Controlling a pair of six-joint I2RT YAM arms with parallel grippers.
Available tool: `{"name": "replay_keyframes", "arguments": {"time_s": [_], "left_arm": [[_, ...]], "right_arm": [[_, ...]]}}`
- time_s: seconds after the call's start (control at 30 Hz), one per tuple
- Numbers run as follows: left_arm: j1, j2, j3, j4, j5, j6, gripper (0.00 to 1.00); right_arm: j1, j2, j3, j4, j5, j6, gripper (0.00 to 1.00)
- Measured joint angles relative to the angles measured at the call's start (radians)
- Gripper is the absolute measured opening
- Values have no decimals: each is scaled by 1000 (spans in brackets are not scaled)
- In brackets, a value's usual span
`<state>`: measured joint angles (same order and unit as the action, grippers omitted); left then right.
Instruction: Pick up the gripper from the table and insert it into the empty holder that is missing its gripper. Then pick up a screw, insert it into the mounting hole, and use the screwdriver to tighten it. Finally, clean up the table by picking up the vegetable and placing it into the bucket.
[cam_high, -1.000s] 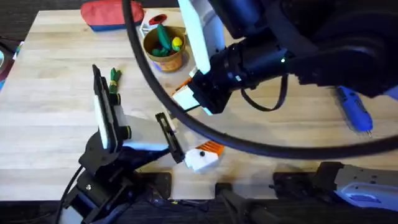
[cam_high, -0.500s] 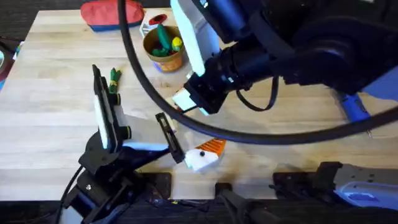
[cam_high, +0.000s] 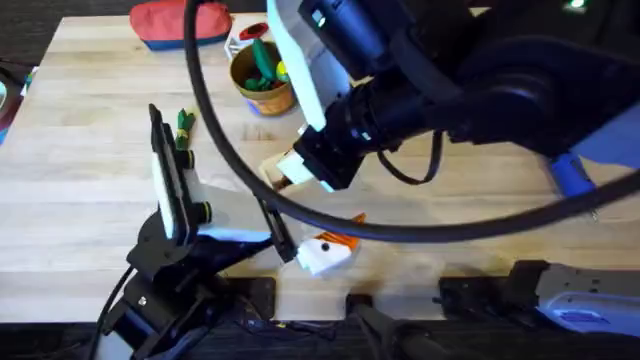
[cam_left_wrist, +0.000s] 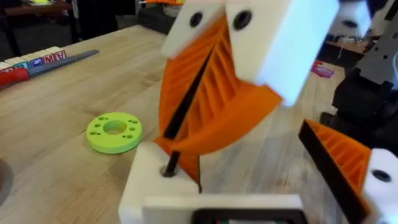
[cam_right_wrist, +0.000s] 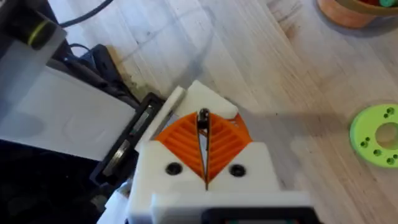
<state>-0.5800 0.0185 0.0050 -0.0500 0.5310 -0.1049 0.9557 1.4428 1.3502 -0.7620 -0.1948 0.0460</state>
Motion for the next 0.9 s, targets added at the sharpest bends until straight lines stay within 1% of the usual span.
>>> {"name": "replay_keyframes", "arguments": {"time_s": [0.2,0.9], "left_arm": [[0,0,0,-1,-13,-8,985],[0,0,0,-1,-11,-7,987]], "right_arm": [[3,25,0,3,9,0,3],[3,28,0,29,14,-1,3]]}}
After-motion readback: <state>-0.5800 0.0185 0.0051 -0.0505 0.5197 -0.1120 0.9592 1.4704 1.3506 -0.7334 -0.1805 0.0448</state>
